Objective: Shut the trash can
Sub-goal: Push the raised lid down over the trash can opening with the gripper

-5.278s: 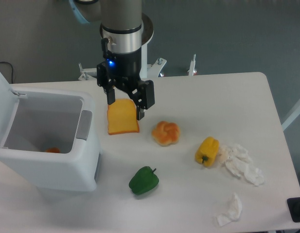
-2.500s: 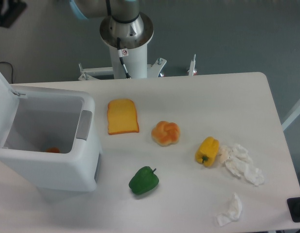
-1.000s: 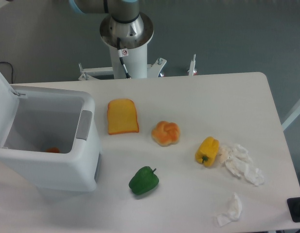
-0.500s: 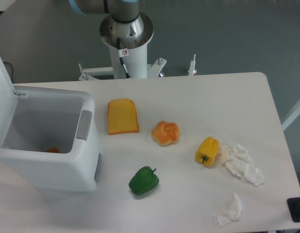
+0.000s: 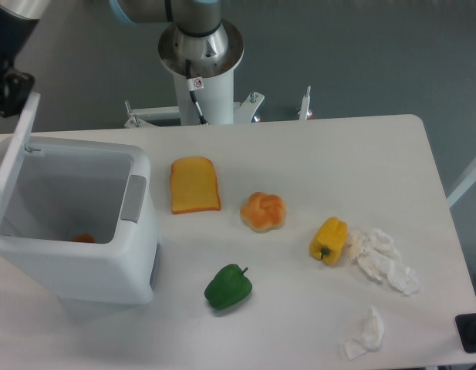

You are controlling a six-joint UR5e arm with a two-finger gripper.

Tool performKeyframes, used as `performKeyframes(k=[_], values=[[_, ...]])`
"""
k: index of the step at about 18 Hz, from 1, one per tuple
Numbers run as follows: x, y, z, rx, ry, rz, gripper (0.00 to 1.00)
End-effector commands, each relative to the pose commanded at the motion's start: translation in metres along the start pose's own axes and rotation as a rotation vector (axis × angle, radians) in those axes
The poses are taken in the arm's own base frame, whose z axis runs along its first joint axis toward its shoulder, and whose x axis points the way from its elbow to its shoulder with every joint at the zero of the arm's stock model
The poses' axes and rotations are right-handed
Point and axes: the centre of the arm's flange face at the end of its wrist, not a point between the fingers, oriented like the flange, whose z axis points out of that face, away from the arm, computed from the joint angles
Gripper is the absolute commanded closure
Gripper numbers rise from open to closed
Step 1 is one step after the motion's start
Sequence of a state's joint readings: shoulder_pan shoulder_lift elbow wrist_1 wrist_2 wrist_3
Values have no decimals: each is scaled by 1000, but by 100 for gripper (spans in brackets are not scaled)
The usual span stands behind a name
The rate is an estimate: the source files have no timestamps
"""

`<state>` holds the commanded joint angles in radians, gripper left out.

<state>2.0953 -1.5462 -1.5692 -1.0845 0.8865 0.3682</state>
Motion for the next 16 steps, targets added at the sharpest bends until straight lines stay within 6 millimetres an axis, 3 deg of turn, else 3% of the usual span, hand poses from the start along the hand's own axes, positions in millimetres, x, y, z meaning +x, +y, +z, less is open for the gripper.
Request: performKeyframes(k=[10,16], values=[[-37,5,-11,-14,-104,-7,0],[-54,17,-4,-47,-132,-13,0]])
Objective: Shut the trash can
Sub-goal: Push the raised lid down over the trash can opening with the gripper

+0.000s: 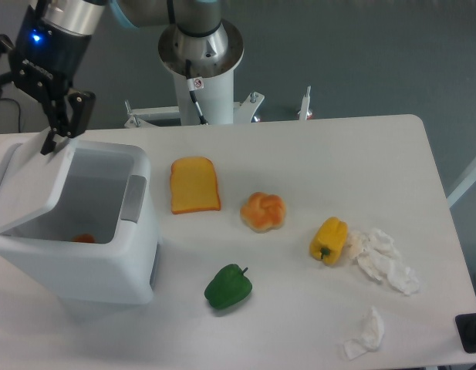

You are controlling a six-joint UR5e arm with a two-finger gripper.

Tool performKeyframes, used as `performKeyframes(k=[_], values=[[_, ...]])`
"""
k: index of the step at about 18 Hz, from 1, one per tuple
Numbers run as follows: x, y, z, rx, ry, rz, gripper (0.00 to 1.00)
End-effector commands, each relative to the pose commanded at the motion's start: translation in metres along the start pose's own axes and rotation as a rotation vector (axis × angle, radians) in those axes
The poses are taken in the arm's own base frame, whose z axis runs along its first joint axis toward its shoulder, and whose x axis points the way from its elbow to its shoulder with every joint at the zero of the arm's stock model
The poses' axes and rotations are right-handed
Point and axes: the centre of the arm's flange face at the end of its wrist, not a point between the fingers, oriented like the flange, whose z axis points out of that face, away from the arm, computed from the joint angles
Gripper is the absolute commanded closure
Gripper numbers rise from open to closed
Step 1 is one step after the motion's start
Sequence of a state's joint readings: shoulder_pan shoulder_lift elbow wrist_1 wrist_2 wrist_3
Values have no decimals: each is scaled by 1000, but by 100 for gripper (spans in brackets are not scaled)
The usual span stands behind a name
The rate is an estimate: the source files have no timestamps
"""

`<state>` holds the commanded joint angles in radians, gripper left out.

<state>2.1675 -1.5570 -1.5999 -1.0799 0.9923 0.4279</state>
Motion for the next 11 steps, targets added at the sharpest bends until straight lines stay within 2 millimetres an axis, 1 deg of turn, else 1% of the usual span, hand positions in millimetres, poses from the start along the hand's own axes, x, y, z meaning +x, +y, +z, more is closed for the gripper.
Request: performKeyframes(k=[6,9,11], values=[[-12,1,-2,1,-25,-9,0],[-19,4,5,-11,-22,-22,0],[-26,6,6,-14,-26,-34,0]])
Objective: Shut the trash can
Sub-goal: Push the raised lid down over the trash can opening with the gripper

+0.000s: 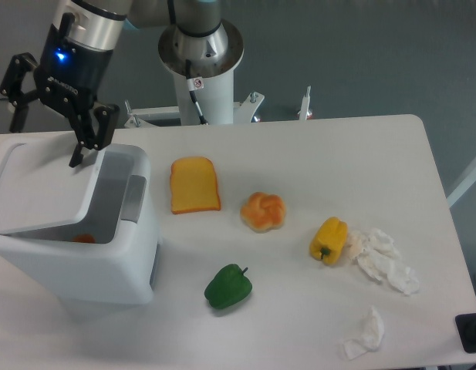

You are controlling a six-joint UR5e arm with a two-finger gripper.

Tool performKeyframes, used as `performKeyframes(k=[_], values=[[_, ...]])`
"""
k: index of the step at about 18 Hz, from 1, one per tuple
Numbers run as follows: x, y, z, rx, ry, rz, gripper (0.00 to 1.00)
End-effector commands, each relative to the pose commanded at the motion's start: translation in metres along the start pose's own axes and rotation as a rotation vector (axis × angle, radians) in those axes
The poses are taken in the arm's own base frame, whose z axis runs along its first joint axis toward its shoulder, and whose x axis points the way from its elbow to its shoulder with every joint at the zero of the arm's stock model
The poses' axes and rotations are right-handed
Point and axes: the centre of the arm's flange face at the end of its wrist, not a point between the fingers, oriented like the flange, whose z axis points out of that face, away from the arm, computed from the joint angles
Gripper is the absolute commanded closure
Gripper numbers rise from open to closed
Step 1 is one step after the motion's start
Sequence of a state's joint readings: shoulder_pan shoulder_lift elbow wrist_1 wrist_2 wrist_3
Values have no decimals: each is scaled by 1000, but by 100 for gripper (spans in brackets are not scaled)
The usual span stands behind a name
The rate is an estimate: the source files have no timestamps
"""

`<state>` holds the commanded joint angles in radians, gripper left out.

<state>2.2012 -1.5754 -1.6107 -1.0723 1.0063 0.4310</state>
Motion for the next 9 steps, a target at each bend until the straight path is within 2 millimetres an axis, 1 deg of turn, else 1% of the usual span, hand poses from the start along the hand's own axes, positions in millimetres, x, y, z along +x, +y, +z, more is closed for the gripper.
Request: performKeyframes(k=[5,7,9], values=[[-10,3,2,-6,-4,-8,0],[-18,5,5,-12,-6,-24,0],[-20,7,6,-14,-6,-27,0]])
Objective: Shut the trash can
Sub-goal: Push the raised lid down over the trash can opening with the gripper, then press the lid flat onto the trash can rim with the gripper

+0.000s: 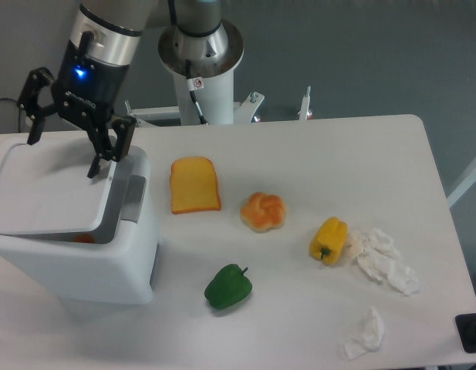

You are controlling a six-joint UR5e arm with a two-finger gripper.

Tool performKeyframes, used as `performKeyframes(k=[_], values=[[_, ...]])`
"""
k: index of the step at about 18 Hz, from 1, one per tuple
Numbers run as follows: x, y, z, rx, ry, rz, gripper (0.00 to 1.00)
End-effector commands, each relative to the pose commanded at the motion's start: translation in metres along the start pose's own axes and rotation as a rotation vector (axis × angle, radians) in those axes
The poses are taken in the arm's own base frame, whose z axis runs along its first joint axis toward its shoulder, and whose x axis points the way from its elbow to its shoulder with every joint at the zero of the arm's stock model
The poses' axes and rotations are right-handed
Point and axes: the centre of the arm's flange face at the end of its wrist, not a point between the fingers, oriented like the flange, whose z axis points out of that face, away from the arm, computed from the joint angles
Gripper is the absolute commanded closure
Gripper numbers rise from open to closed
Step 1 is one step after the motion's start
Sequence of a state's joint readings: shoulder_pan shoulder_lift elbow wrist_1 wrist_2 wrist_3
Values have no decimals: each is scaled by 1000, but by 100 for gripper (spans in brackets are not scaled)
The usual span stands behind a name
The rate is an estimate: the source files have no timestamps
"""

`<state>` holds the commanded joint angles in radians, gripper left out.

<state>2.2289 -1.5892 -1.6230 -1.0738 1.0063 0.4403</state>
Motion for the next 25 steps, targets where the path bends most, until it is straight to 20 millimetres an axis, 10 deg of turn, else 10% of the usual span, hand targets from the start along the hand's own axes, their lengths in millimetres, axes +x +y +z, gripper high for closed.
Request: performKeyframes(k=[25], values=[[-23,6,23,-41,-3,-23,0]])
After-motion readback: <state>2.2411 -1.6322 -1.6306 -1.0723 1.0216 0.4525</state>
